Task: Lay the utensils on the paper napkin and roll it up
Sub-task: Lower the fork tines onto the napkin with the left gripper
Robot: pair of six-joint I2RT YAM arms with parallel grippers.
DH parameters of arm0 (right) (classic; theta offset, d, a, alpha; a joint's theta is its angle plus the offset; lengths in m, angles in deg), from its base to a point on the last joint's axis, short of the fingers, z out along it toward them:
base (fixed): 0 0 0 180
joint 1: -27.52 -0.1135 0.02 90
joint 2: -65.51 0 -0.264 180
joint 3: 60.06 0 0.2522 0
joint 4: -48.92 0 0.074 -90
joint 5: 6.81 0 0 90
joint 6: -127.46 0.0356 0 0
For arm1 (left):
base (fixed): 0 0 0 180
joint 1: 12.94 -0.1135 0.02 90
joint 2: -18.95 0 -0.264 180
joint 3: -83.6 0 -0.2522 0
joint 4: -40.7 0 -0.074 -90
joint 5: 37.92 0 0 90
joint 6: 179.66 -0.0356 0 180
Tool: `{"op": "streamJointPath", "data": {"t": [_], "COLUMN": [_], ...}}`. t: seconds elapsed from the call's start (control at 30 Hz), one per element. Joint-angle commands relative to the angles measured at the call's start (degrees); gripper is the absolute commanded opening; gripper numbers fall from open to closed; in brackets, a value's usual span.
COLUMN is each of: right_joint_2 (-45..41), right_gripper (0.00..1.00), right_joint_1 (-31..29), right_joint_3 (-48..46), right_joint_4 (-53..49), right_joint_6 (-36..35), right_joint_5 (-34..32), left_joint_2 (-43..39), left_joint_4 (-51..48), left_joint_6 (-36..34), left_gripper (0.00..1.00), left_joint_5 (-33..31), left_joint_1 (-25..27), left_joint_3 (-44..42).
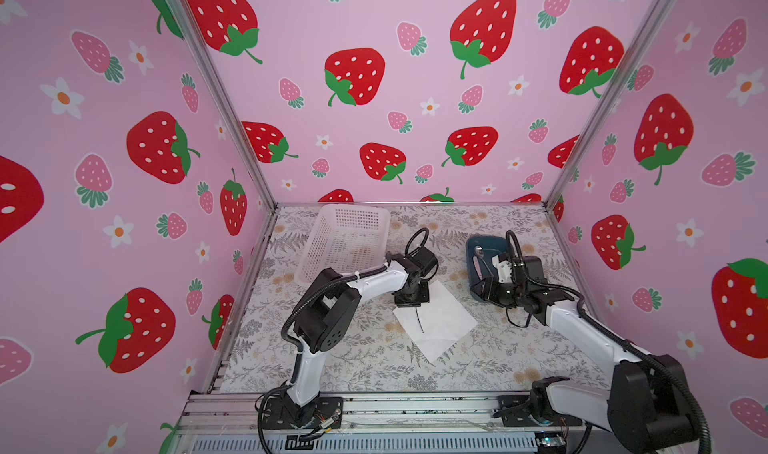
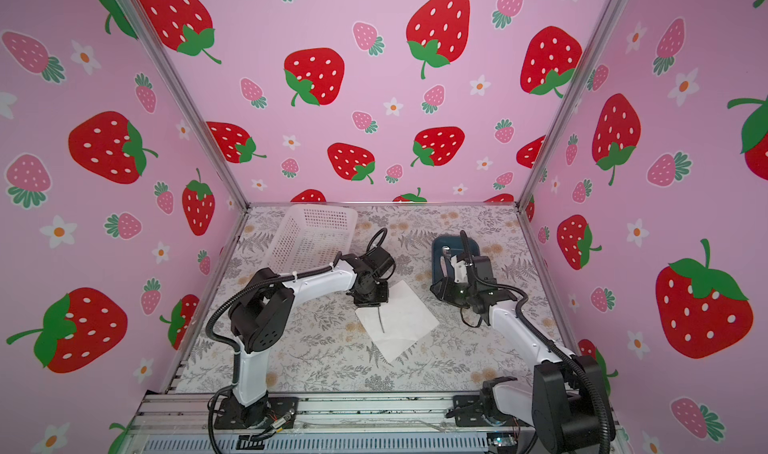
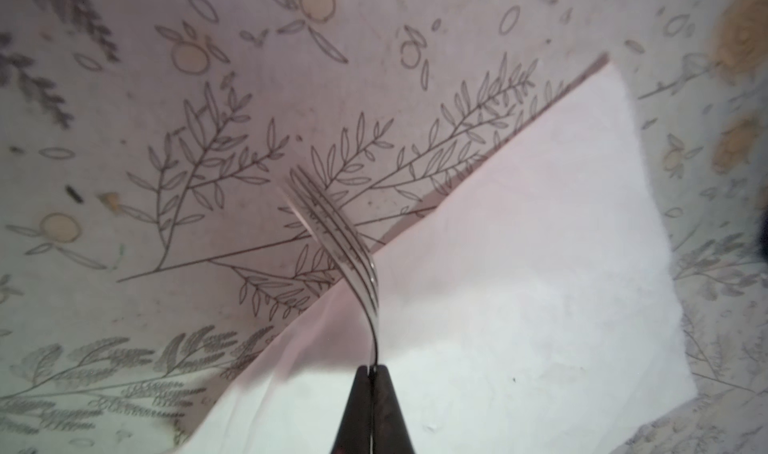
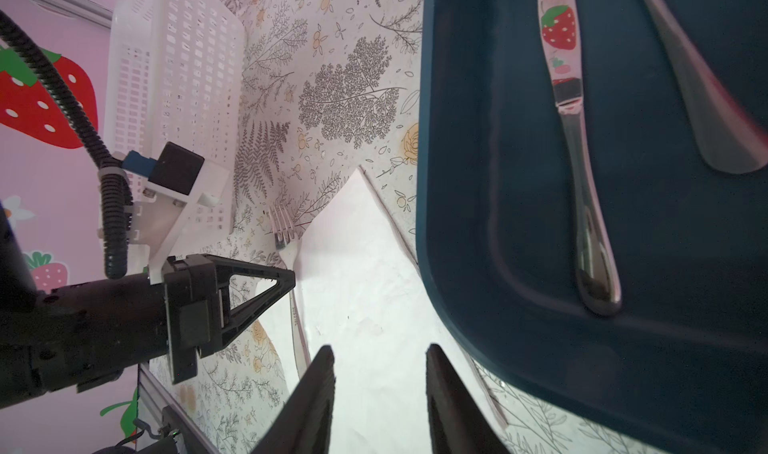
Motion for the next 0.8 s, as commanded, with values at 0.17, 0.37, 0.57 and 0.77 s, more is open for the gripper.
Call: {"op": "streamJointPath", "data": {"t": [0.17,0.37,0.57,0.77], "right_joint_2": [0.03,0.79,-0.74,-3.27], "right_gripper": [0.39,0.39,0.39,0.39], "right_joint_1": [-0.41,-0.54,-0.58,-0.58], "right_joint_3": [-1.96,-2.86,-3.24,-4.42], "right_joint_4": [4.97,4.79,3.2,2.4], "right_joint_6": [-0.39,0.38,1.53,3.15], "right_joint_5": [7.73,7.04,1.55,-2.93], "left_joint_2": [-5.83,-1.06,5.21,9.72], "left_joint_4": [3.65,-7.94,-19.59,-25.46], "left_joint_6": [1.24,0.72,0.02,0.26], "left_gripper": [0.0,0.0,0.0,0.0], "left_joint_5": [1.89,-3.21,-9.69,-13.27], "left_joint_1": [0.89,2.38,3.79,4.31], "left_joint_3": [-3.68,2.79,12.04,18.26]}}
